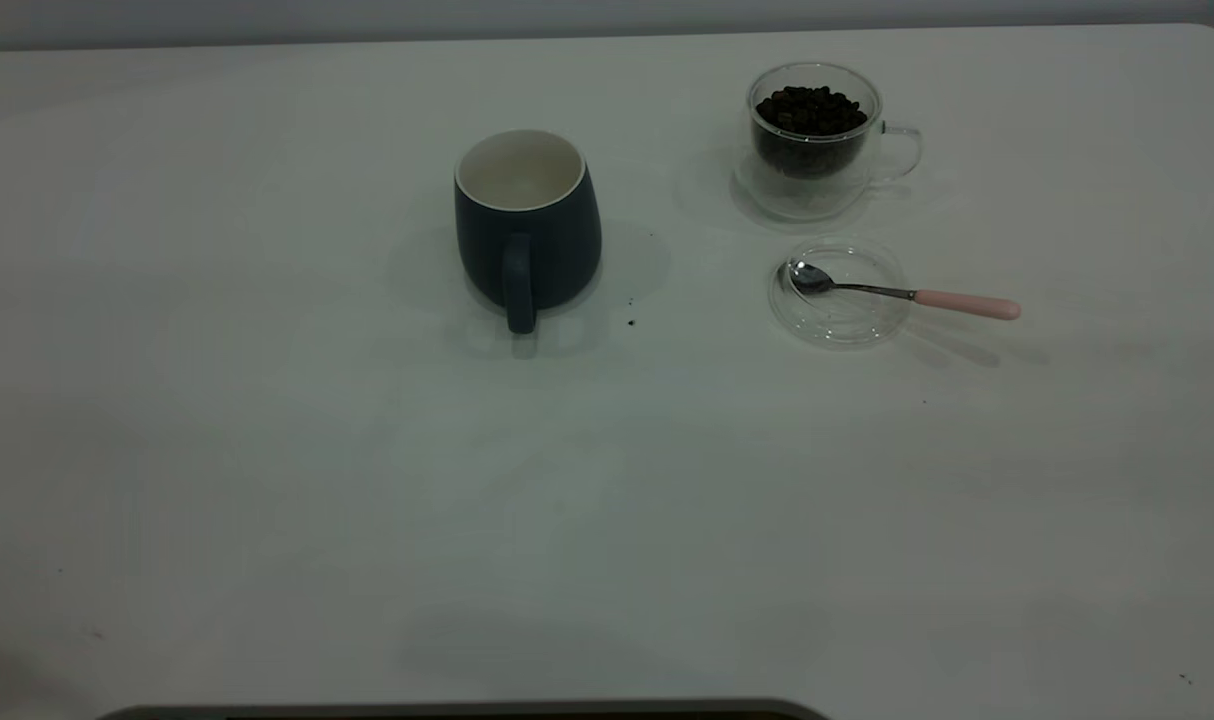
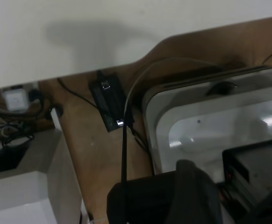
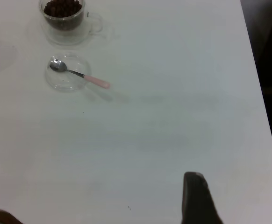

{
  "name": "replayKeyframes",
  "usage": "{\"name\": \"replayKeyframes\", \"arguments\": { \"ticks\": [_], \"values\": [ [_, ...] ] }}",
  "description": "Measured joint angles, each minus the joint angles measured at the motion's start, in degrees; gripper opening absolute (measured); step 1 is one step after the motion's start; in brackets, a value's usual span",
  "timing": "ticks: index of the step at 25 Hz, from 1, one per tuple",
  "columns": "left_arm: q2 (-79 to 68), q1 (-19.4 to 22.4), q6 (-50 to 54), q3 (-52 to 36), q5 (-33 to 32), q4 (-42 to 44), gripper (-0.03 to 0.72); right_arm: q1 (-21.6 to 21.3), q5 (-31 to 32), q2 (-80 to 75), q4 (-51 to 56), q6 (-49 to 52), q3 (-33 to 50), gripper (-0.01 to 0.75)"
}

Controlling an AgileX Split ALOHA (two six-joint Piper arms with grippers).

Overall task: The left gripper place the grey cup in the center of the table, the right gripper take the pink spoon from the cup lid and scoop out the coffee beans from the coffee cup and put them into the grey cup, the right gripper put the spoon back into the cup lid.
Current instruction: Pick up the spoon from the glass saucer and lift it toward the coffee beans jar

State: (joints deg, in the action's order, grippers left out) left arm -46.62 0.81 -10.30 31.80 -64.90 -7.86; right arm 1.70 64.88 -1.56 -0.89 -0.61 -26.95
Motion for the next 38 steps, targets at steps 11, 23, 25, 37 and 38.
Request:
{"name": "replayKeyframes", "arguments": {
  "ticks": [11,23,25,37,38],
  "values": [
    [22.42,0.0,8.81,-3.93,1.53,7.08,0.565,0.0,0.0,0.0,0.0,0.0,0.0,0.465],
    [47.49,0.0,9.06,-3.93,-0.39,7.15,0.565,0.0,0.0,0.0,0.0,0.0,0.0,0.465],
    [47.49,0.0,9.06,-3.93,-0.46,7.15,0.565,0.0,0.0,0.0,0.0,0.0,0.0,0.465],
    [47.68,0.0,9.06,-3.93,-0.46,7.15,0.565,0.0,-0.02,0.0,0.0,0.0,0.0,0.465],
    [47.68,0.0,9.06,-3.93,-0.46,7.15,0.565,0.0,-0.02,0.0,0.0,0.0,0.0,0.465]
  ]
}}
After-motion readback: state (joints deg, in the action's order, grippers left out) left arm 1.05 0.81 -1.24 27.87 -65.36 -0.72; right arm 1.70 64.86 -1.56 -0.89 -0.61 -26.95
